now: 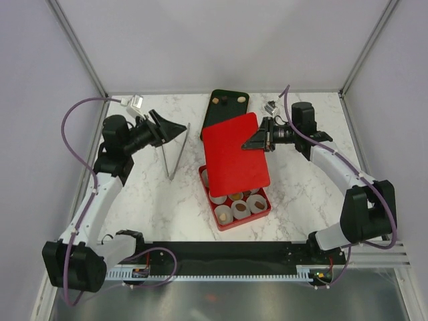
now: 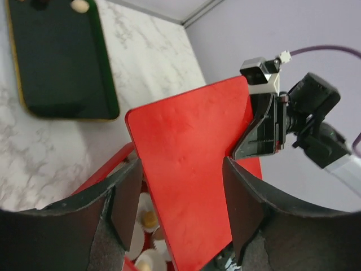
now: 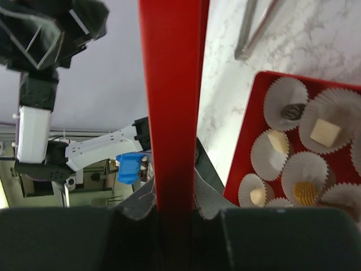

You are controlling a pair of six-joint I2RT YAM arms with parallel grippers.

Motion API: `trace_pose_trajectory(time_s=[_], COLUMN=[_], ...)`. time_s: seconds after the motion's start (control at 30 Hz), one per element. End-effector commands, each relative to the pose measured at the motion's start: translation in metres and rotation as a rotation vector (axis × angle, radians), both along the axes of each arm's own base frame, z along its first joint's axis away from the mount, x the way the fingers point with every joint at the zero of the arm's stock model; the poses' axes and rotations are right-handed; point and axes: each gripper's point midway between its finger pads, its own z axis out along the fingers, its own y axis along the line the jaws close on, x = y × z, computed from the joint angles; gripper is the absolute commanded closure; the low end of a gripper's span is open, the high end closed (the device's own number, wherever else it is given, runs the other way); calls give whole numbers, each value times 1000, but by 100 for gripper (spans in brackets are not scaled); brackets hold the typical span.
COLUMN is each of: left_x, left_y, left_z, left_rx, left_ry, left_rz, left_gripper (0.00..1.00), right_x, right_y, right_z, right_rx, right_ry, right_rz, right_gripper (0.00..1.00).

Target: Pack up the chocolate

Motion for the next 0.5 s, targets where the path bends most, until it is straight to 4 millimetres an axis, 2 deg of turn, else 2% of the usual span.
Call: trace_pose_trajectory(time_s=[0.0, 0.1, 0.17, 0.3, 0.47], left_x=[-26, -50, -66, -89, -107], left_y=[21, 19, 19, 12, 3], left_z=[-67, -81, -87, -97, -116], left_rx=[212, 242, 252, 227, 190], left_ry=[106, 96, 99, 119, 180], left_rz=[67, 37, 12, -68, -144], left_gripper=[34, 33, 33, 32, 34], right_x=[-11, -25, -34, -36, -43], right_y=[5, 21, 29, 35, 38], right_z=[-30, -52, -59, -77, -94], right_rx=[-85, -121, -132, -152, -172], right_ry=[-12, 23, 34, 82, 123], right_rz=[57, 121, 154, 177, 197], right_gripper=[100, 100, 100, 100, 100])
